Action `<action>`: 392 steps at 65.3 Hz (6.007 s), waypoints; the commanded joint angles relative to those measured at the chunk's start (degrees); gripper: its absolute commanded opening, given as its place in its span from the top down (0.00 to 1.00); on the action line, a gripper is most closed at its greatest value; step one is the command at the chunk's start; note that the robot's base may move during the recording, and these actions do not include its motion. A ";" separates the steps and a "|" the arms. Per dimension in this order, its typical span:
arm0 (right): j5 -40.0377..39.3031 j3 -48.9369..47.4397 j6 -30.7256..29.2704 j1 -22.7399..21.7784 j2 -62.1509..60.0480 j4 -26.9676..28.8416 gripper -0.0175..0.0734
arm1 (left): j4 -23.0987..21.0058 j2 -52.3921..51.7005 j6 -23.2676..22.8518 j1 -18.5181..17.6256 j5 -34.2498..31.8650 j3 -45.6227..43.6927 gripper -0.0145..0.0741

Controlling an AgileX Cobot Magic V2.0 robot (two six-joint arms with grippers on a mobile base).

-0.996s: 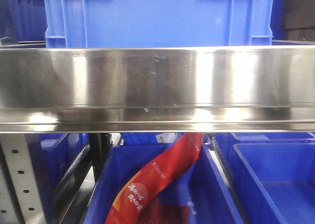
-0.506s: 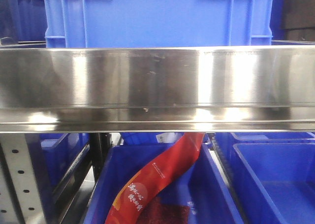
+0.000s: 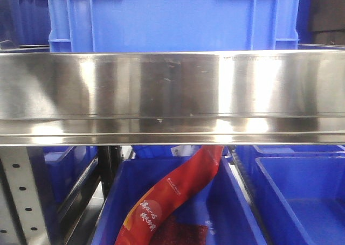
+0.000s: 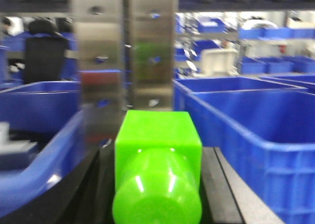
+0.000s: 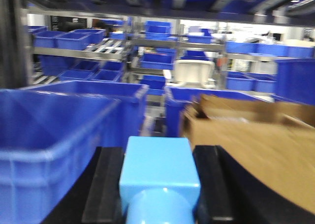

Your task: Grab block from conveyor and place in blue bin

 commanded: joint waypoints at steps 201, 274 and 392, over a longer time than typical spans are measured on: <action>-6.04 14.04 0.00 7.66 -14.70 2.34 0.99 | -11.52 -4.65 -0.21 -13.42 -8.53 15.21 0.96; -6.41 37.11 0.00 -3.29 -30.28 5.48 0.99 | -11.52 -4.65 -0.21 -13.42 -8.53 15.21 0.96; -6.41 37.11 0.00 -3.29 -30.28 5.48 0.99 | 4.90 -31.28 -7.46 1.66 -13.94 40.87 0.96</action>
